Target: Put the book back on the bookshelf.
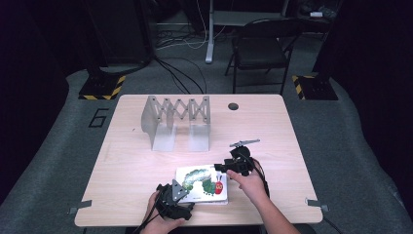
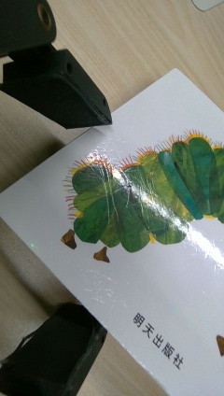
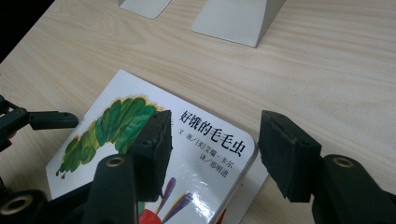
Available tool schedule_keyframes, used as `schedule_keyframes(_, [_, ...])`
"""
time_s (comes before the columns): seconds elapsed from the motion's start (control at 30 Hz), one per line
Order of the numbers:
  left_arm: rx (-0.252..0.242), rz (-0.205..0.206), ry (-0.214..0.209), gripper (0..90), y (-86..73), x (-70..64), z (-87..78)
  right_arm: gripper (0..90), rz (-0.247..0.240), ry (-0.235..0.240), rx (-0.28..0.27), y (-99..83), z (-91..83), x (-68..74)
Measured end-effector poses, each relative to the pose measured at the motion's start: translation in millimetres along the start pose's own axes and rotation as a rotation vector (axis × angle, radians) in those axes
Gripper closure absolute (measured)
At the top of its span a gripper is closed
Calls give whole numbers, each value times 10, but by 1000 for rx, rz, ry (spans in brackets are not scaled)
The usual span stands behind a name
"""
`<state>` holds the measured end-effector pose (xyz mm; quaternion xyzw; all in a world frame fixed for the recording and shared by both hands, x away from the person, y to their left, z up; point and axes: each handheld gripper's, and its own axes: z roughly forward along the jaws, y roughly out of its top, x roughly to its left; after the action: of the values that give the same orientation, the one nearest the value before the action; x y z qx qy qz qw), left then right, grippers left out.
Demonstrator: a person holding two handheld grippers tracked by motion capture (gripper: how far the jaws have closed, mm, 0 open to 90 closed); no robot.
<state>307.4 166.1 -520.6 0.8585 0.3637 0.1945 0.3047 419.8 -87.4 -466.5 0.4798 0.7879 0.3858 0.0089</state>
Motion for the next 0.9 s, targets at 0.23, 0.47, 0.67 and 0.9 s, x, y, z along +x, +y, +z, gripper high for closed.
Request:
schedule_keyframes(0.23, [-15,28,19,95,0,-36,-16,444,-7,2,3,-2,-2,-7])
schedule_keyframes(0.47, [-32,70,45,132,-4,-85,-35,444,1,1,5,-2,3,-3])
schedule_keyframes(0.67, [-46,93,61,168,-12,-108,-40,443,-5,1,1,-4,19,-18])
schedule_keyframes(0.9, [-74,106,62,186,-34,-123,-41,442,-5,-1,6,-5,22,-27])
